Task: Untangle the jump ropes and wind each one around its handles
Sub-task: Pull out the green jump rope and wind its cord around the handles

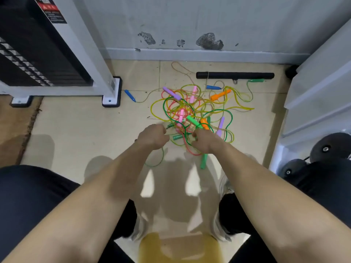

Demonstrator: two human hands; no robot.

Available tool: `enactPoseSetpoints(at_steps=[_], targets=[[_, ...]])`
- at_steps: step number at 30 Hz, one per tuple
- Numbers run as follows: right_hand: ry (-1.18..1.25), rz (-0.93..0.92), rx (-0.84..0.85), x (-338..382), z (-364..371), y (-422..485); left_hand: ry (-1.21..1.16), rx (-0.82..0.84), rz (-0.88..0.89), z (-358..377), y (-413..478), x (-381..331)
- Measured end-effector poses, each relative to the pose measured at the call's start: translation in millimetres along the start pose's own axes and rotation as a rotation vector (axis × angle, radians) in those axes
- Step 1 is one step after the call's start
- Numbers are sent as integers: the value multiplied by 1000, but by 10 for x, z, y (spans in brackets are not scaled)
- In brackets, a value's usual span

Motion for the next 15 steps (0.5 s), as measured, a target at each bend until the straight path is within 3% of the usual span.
enactPoseSetpoints(at_steps=[7,15], targets=[[153,140,158,-427,908,304,-72,155,-32,838,394,85],[284,425,133,-1010,1617,492,-148,325,-95,1705,694,-13]])
Point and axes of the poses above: each hand's wrist, its own y-axis towards the middle knuckle, its own z-axis out of the palm, x = y × z, the point moved 4 cm from there along y, towards the middle knuckle, and after that the axes turned 6 degrees about -x, right-handed, at the moved point
